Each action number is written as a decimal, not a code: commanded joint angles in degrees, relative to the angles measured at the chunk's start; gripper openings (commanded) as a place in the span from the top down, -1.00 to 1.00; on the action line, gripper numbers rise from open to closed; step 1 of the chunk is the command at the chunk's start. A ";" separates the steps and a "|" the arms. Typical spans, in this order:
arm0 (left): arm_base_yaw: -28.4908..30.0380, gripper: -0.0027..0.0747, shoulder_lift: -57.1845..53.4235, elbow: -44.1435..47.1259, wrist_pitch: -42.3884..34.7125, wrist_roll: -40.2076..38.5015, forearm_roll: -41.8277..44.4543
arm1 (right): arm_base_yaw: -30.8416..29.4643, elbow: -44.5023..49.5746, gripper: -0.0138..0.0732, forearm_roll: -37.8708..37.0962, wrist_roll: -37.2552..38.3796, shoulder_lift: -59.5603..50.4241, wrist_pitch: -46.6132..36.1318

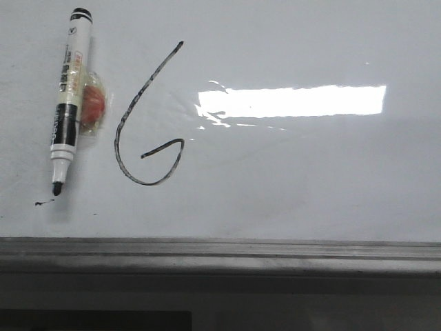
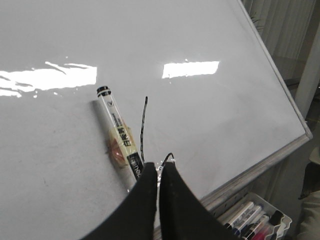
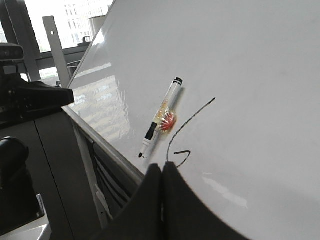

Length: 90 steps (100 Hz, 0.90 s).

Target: Write number 6 on whiteboard

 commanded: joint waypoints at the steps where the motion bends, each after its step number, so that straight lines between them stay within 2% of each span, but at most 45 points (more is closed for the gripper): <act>1: 0.01 0.98 -0.45 -0.59 -3.80 0.03 -0.65 | -0.48 -0.97 0.83 -0.71 -0.15 -0.30 -5.02; 53: 0.10 0.98 -0.45 1.49 -3.90 0.03 -1.27 | -0.48 -0.97 0.83 -0.71 -0.15 -0.30 -4.99; 58: 0.49 0.98 -0.45 1.49 -4.03 0.03 1.75 | -0.48 -0.97 0.83 -0.71 -0.15 -0.30 -4.99; 67: 2.21 0.98 -0.45 1.90 -4.80 -0.33 14.10 | -0.48 -0.97 0.83 -0.71 -0.15 -0.30 -4.99; 73: 4.15 0.98 -0.45 2.80 -6.61 -4.51 20.22 | -0.48 -0.97 0.83 -0.71 -0.15 -0.30 -4.99; 82: 8.60 0.98 -0.45 4.12 -9.05 -13.26 22.48 | -0.48 -0.97 0.83 -0.71 -0.15 -0.30 -4.99; 90: 13.45 0.98 -0.45 5.67 -10.63 -16.91 24.11 | -0.48 -0.97 0.83 -0.71 -0.15 -0.30 -4.99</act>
